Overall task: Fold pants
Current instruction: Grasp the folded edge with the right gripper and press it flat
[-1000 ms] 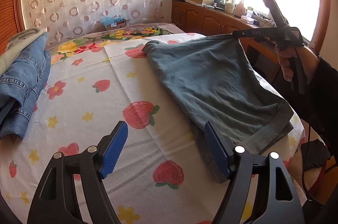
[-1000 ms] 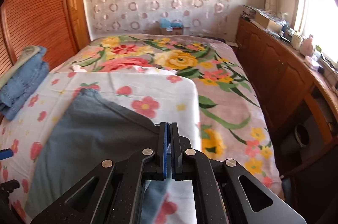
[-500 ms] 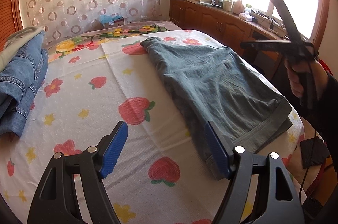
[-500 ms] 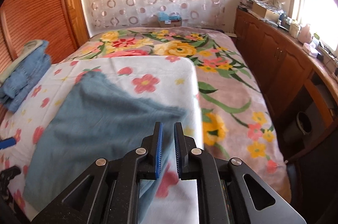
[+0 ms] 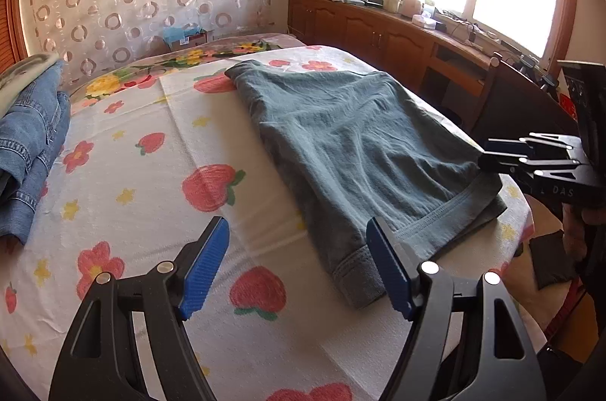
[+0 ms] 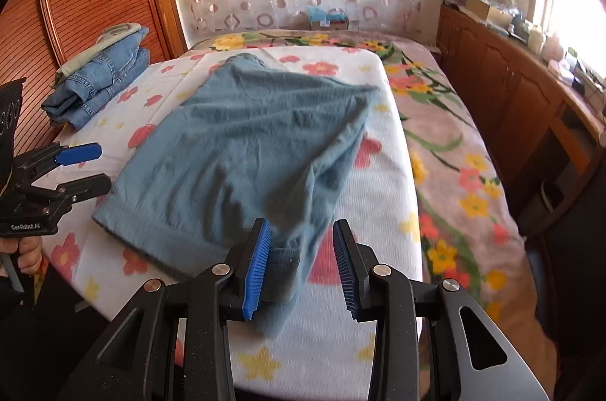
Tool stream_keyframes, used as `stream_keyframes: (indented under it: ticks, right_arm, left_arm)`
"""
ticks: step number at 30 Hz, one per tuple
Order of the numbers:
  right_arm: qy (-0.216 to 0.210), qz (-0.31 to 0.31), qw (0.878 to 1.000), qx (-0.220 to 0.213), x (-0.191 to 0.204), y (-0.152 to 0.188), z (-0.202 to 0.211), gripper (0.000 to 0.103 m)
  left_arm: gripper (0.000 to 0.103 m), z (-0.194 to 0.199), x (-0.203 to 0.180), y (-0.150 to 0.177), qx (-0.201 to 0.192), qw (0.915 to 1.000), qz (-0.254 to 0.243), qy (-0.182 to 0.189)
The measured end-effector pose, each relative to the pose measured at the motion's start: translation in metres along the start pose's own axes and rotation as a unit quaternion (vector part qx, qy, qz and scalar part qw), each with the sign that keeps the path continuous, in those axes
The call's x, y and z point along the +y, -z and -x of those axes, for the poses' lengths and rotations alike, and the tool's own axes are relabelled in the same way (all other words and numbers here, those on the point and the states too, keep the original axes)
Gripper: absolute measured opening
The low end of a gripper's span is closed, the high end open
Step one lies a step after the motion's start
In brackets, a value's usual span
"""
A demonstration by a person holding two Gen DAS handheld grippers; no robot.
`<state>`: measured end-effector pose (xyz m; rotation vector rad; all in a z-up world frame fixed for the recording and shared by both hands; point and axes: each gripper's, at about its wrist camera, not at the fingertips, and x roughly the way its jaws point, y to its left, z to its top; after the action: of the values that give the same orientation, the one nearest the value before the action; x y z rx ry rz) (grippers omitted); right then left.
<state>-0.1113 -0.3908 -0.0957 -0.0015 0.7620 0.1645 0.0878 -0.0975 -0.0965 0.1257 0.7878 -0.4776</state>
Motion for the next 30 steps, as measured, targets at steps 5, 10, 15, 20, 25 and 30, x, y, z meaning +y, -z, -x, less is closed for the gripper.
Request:
stream_keyframes:
  ticks: [5, 10, 15, 20, 25, 30]
  right_arm:
    - [-0.012, -0.018, 1.000, 0.009, -0.007, 0.006, 0.008, 0.036]
    - [-0.021, -0.017, 1.000, 0.005, -0.002, 0.009, 0.015, 0.028]
    - [-0.029, -0.006, 1.000, 0.008, 0.008, 0.015, 0.017, 0.009]
    - [-0.036, -0.007, 0.999, 0.001, 0.012, 0.014, 0.029, 0.008]
    - [-0.035, -0.025, 0.999, 0.013, 0.008, 0.022, 0.026, 0.008]
    - [-0.035, -0.039, 0.998, 0.024, 0.007, 0.024, 0.018, 0.009]
  left_arm:
    - [0.076, 0.000, -0.002, 0.002, 0.002, 1.0000, -0.003, 0.002]
    - [0.076, -0.003, -0.003, 0.003, 0.007, 1.0000, -0.005, 0.004]
    - [0.076, -0.002, -0.004, 0.004, 0.007, 0.9999, -0.005, 0.006]
    - [0.076, -0.002, -0.004, 0.004, 0.006, 1.0000, -0.004, 0.006]
    - [0.076, -0.002, -0.004, 0.004, 0.006, 1.0000, -0.004, 0.006]
    - [0.076, -0.004, -0.006, 0.005, 0.011, 0.9999, -0.007, 0.009]
